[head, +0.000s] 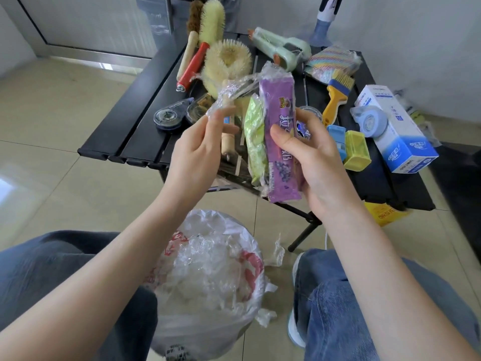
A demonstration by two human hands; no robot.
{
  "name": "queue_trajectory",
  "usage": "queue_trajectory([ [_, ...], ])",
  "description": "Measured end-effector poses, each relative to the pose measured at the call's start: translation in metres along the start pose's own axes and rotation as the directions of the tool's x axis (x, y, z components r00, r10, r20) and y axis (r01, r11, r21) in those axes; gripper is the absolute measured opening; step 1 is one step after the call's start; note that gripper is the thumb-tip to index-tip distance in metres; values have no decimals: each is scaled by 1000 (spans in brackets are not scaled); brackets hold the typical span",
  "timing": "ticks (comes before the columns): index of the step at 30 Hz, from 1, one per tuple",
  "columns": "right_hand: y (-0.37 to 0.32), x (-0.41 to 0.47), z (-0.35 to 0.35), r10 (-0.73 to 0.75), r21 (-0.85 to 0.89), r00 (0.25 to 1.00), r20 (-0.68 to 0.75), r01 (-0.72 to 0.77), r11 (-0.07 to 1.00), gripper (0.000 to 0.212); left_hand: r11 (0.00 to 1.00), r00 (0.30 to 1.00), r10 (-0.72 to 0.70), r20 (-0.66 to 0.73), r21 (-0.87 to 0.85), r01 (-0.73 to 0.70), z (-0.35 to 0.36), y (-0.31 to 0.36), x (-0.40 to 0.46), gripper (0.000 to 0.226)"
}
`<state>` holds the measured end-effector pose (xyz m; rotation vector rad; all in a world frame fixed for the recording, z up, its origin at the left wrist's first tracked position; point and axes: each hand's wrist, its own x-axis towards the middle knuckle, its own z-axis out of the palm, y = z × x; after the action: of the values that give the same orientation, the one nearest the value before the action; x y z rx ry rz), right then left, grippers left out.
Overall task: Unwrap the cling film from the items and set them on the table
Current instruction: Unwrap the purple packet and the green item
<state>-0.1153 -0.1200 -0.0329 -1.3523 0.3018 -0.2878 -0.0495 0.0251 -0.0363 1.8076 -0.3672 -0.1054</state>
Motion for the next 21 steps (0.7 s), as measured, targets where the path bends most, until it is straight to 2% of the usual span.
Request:
queue_trajectory([
  [4, -2, 1, -6, 50, 190, 995, 85, -65, 980, 20, 983, 995, -91, 33, -156, 95, 1, 2, 2, 41],
  [7, -4, 1, -8, 69, 310, 993, 99, -97, 946, 36, 962, 994, -56, 90, -262, 78, 1, 6, 1, 41],
  [9, -3, 1, -7, 94, 247, 993, 72, -110, 963, 39, 935, 989, -34, 141, -344, 81, 1, 7, 1, 41],
  [11, 0, 1, -3, 101, 121, 994, 38, -105, 987, 32, 880, 978, -48, 204, -455, 138, 1, 9, 0, 41],
  [15, 1, 2, -2, 109, -83, 992, 62, -103, 991, 45, 812, 963, -56, 264, -548, 198, 0, 12, -1, 39],
  [18, -1, 1, -6, 118, -60, 991, 62, -115, 992, 45, 789, 956, -54, 289, -574, 218, 0, 14, -1, 40],
  [21, -2, 1, -4, 116, 0, 988, 101, -117, 993, 56, 822, 951, -38, 305, -532, 204, 1, 13, -3, 39],
])
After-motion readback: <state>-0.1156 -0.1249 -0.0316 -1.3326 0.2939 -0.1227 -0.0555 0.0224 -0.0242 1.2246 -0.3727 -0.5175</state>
